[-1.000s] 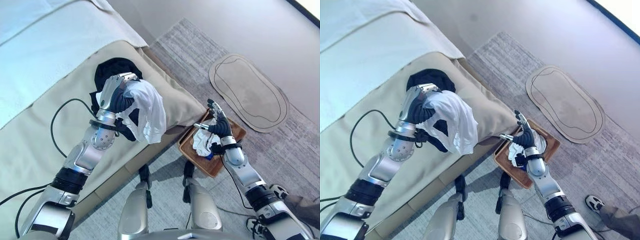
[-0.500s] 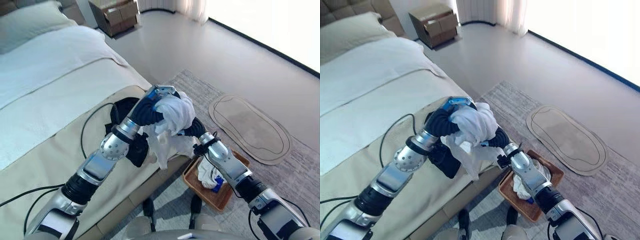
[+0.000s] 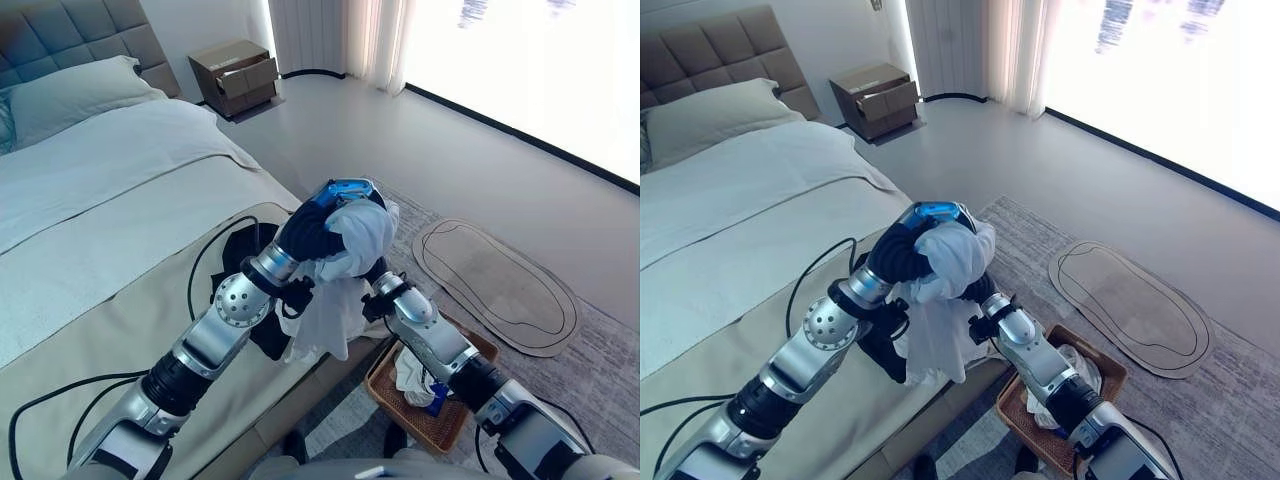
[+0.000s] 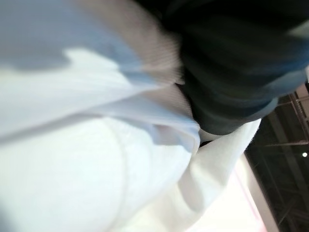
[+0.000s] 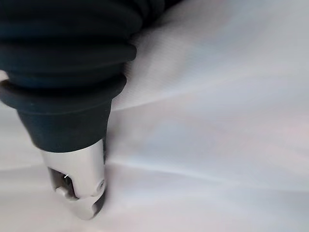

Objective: Pick up clothes into the bucket

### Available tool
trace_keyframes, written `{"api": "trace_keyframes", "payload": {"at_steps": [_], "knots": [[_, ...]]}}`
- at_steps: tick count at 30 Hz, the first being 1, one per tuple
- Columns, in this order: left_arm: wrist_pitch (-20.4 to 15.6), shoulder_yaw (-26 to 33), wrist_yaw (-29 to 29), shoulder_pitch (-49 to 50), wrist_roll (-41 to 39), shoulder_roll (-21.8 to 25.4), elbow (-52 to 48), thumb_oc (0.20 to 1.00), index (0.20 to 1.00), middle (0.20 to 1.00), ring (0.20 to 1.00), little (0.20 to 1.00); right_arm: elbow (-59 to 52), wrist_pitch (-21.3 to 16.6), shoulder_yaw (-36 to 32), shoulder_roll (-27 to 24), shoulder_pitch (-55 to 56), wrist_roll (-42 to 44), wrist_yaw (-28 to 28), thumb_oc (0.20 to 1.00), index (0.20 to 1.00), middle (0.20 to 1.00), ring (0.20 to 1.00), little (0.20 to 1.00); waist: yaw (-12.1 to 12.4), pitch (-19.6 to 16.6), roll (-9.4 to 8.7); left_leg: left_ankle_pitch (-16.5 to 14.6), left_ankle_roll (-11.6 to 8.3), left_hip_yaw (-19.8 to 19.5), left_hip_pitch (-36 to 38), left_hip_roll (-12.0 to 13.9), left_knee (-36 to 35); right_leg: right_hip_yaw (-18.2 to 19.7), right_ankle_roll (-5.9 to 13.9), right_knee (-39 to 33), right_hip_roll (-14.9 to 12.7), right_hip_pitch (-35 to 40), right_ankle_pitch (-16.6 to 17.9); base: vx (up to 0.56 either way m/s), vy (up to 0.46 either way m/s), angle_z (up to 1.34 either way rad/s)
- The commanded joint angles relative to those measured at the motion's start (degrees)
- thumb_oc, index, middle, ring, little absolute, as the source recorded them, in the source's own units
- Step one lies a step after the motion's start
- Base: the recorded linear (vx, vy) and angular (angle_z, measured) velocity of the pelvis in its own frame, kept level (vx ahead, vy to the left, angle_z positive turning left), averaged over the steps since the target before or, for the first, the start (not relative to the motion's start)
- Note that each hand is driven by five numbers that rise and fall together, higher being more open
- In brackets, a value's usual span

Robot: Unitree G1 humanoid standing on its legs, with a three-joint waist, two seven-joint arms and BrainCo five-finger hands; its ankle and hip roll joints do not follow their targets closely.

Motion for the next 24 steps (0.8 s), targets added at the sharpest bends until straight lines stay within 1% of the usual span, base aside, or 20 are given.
{"api": "trace_keyframes", "payload": {"at_steps": [1, 7, 12, 18, 19, 20, 23, 24], "knots": [[-3.0, -1.7, -0.1, -3.3, -4.5, -1.3, -5.5, 0.2, 0.2, 0.2, 0.2, 0.2, -2.2, -1.9, 0.4, 3.6, -3.4, 2.2, 1.4, 0.2, 0.2, 0.2, 0.2, 0.2, 2.2, -2.0, -3.12, 0.0, -1.36, 0.0, -0.3, 2.0, 0.4, 0.1, 5.89, 2.8, -5.2, 0.6, 0.4, 0.0, 0.0, 0.0], [-3.0, -0.4, -0.1, -2.4, -5.4, -1.1, -5.5, 0.2, 0.2, 0.2, 0.2, 0.2, -1.2, -1.6, -0.1, 2.9, -1.1, 2.5, 1.8, 0.2, 0.2, 0.2, 0.2, 0.2, 2.1, -2.5, -3.09, -0.2, -1.34, 0.0, 0.4, 1.8, 0.2, -0.1, 6.01, 2.7, -5.2, 1.3, 0.4, 0.0, 0.0, 0.0], [-3.4, 2.3, 0.0, -0.9, -6.4, -0.6, -4.9, 0.2, 0.2, 0.2, 0.2, 0.2, -0.6, -1.6, -2.8, 1.1, 3.6, 2.3, 1.8, 0.2, 0.2, 0.2, 0.2, 0.2, 1.8, -2.9, -3.19, -0.3, -1.3, -0.1, 0.6, 1.8, 0.1, -0.2, 6.04, 2.9, -5.2, 1.4, 0.3, 0.0, 0.0, 0.0], [-3.7, 6.4, 0.5, 2.8, -7.4, -0.5, -3.1, 0.2, 0.2, 0.2, 0.2, 0.2, -1.2, -2.3, -8.3, -1.0, 10.4, 3.2, 1.7, 0.2, 0.2, 0.2, 0.2, 0.2, 1.2, -3.2, -3.31, -0.4, -1.27, 0.0, 0.8, 1.9, 0.2, -0.3, 6.0, 2.9, -5.0, 1.5, 0.3, 0.0, 0.0, 0.0], [-3.6, 6.4, 0.5, 2.8, -7.4, -0.5, -3.1, 0.2, 0.2, 0.2, 0.2, 0.2, -1.2, -2.3, -8.3, -1.0, 10.4, 3.2, 1.7, 0.2, 0.2, 0.2, 0.2, 0.2, 1.2, -3.2, -3.31, -0.4, -1.27, 0.0, 0.8, 1.9, 0.2, -0.2, 6.0, 2.9, -5.0, 1.5, 0.3, 0.0, 0.0, 0.0], [-3.7, 8.1, 0.5, 4.7, -7.7, -0.5, -2.4, 0.2, 0.2, 0.2, 0.2, 0.2, -1.4, -2.7, -10.3, -1.3, 12.3, 4.0, 1.8, 0.2, 0.2, 0.2, 0.2, 0.2, 1.0, -3.3, -3.35, -0.5, -1.23, 0.1, 0.9, 2.0, 0.2, -0.2, 5.89, 2.9, -5.0, 1.5, 0.2, 0.0, 0.0, 0.0], [-3.9, 10.1, 0.9, 7.8, -7.9, -1.3, -0.1, 0.2, 0.2, 0.2, 0.2, 0.2, -1.6, -3.3, -13.2, -1.3, 14.9, 4.8, 1.4, 0.2, 0.2, 0.2, 0.2, 0.2, 0.8, -3.3, -3.46, -0.5, -1.23, 0.2, 1.1, 2.1, 0.2, 0.0, 5.72, 2.9, -4.8, 1.6, 0.1, 0.0, 0.0, 0.0], [-4.1, 10.8, 1.1, 8.9, -8.0, -1.5, 1.0, 0.253, 0.253, 0.253, 0.253, 0.253, -1.8, -3.6, -14.0, -1.4, 15.7, 4.9, 1.1, 0.2, 0.2, 0.2, 0.2, 0.2, 0.7, -3.3, -3.46, -0.5, -1.24, 0.2, 1.1, 2.1, 0.2, 0.0, 5.69, 2.9, -4.8, 1.6, 0.0, 0.0, 0.0, 0.0]]}}
